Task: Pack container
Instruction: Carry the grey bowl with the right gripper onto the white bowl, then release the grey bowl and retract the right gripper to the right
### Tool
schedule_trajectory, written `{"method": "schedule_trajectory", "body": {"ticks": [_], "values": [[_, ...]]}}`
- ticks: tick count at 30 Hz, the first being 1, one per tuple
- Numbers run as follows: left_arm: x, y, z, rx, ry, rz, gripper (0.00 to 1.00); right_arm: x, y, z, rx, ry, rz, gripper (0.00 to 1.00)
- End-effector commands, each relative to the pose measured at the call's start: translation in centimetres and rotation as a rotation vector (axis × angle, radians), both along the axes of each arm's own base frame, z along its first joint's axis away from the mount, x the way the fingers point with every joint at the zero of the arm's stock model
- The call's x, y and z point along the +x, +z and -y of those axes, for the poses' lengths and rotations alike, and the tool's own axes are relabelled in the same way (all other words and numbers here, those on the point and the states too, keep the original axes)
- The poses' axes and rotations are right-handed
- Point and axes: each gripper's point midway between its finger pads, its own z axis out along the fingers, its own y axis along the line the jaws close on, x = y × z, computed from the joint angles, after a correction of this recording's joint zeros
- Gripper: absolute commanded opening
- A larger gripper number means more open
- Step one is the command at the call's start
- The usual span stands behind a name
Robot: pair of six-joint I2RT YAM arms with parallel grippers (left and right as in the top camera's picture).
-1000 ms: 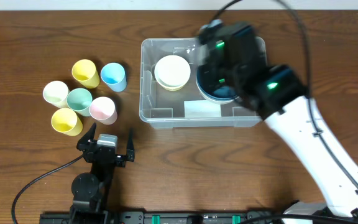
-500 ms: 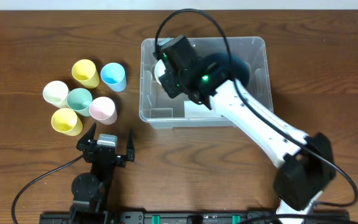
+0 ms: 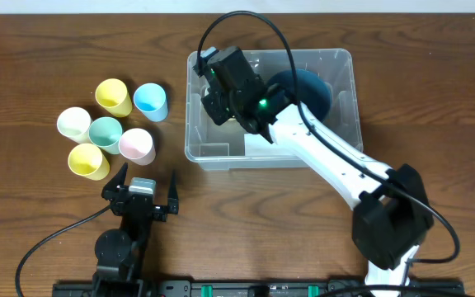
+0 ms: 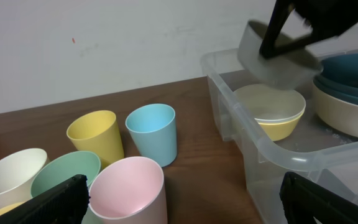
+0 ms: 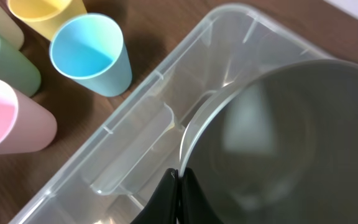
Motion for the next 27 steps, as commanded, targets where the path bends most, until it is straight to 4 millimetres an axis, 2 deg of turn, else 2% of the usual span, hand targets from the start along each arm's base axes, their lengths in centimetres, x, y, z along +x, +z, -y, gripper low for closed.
{"method": "schedule_trajectory", "body": {"ticks": [1, 8, 9, 10, 11, 12, 13, 21, 23, 27], "values": [[-0.1, -1.5, -0.2, 0.011, 0.006, -0.046, 0.98, -0.1, -2.1, -0.9, -0.013, 0.023, -0.032, 0.01], [-0.1, -1.5, -0.2, 0.011, 0.006, -0.046, 0.98, 0.1, -2.7, -0.7, -0.029, 0.022, -0.034, 0.04], [-0.1, -1.5, -0.2, 0.011, 0.006, -0.046, 0.98, 0.1, -2.7, -0.7, -0.029, 0.022, -0.034, 0.13], [-0.1, -1.5, -0.2, 0.011, 0.006, -0.046, 0.98, 0.1, -2.7, -0.7, -0.029, 0.022, -0.035, 0.32], [-0.1, -1.5, -0.2, 0.011, 0.006, -0.046, 0.98, 0.1, -2.7, -0.7, -0.031, 0.022, -0.035, 0.47], [-0.1, -1.5, -0.2, 0.011, 0.006, -0.046, 0.98, 0.0, -2.7, -0.7, -0.035, 0.028, -0.032, 0.57], [-0.1, -1.5, -0.2, 0.011, 0.006, -0.046, 0.98, 0.0, -2.7, -0.7, -0.038, 0.033, -0.030, 0.61], [-0.1, -1.5, -0.2, 0.011, 0.006, -0.046, 0.98, 0.0, -2.3, -0.8, -0.034, 0.038, -0.026, 0.58], [-0.1, -1.5, -0.2, 0.011, 0.006, -0.046, 0.98, -0.1, -1.3, -0.7, -0.034, 0.040, -0.027, 0.57], [-0.1, -1.5, -0.2, 0.011, 0.006, -0.046, 0.98, -0.8, 2.4, -0.2, -0.035, 0.040, -0.027, 0.56]]}}
